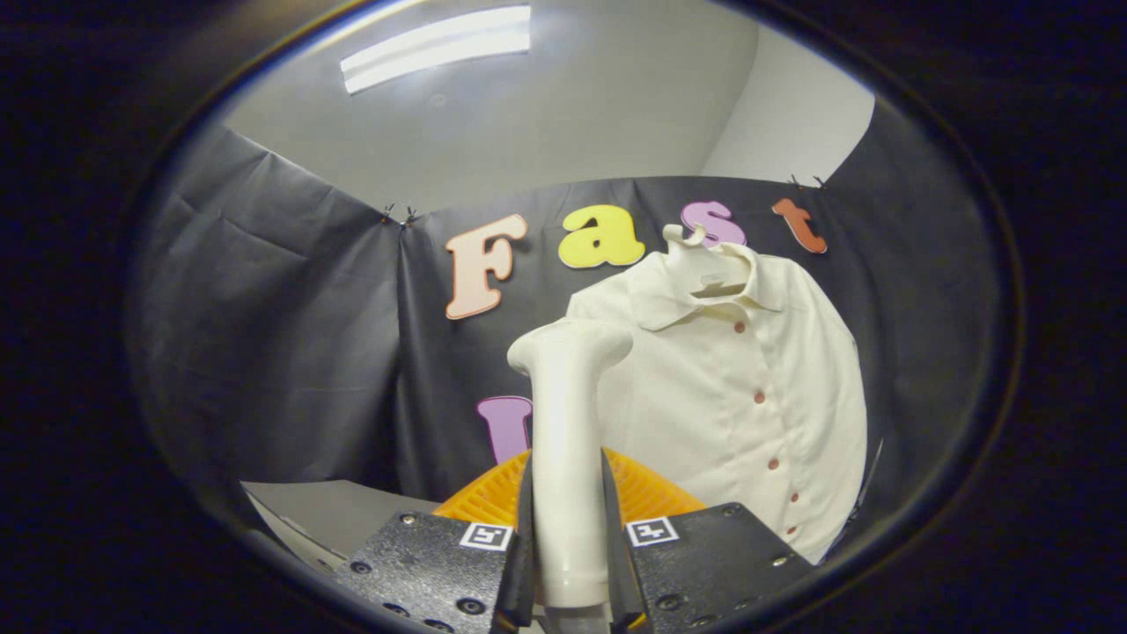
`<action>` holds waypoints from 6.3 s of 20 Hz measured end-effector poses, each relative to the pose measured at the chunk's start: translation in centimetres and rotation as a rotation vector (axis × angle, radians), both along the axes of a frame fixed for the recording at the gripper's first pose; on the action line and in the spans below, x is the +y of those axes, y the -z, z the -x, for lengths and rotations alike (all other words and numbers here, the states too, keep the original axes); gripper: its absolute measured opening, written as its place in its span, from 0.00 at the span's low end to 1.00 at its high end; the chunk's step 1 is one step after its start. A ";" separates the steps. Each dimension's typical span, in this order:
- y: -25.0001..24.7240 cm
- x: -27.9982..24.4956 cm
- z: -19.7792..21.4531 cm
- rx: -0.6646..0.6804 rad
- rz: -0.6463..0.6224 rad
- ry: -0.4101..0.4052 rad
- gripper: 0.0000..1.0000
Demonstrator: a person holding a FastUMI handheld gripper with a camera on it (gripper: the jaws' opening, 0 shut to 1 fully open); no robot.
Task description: Iron the clothes twice with a garment steamer, once on the left side and once on the right side.
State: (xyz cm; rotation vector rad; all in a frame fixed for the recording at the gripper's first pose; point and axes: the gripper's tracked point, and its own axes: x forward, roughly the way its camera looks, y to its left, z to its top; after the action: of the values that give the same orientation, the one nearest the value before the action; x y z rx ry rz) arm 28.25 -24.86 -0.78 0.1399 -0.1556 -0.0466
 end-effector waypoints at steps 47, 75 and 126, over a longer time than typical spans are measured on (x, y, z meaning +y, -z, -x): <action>28.8 -5.7 8.3 0.287 -0.372 -0.020 0.33; 17.8 -13.8 10.2 0.130 -0.455 0.025 0.33; 26.9 -25.1 5.7 0.291 -0.450 0.172 0.33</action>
State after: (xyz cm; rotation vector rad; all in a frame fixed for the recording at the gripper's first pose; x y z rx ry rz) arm 22.51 -49.97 -27.71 0.5650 0.1369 -0.2731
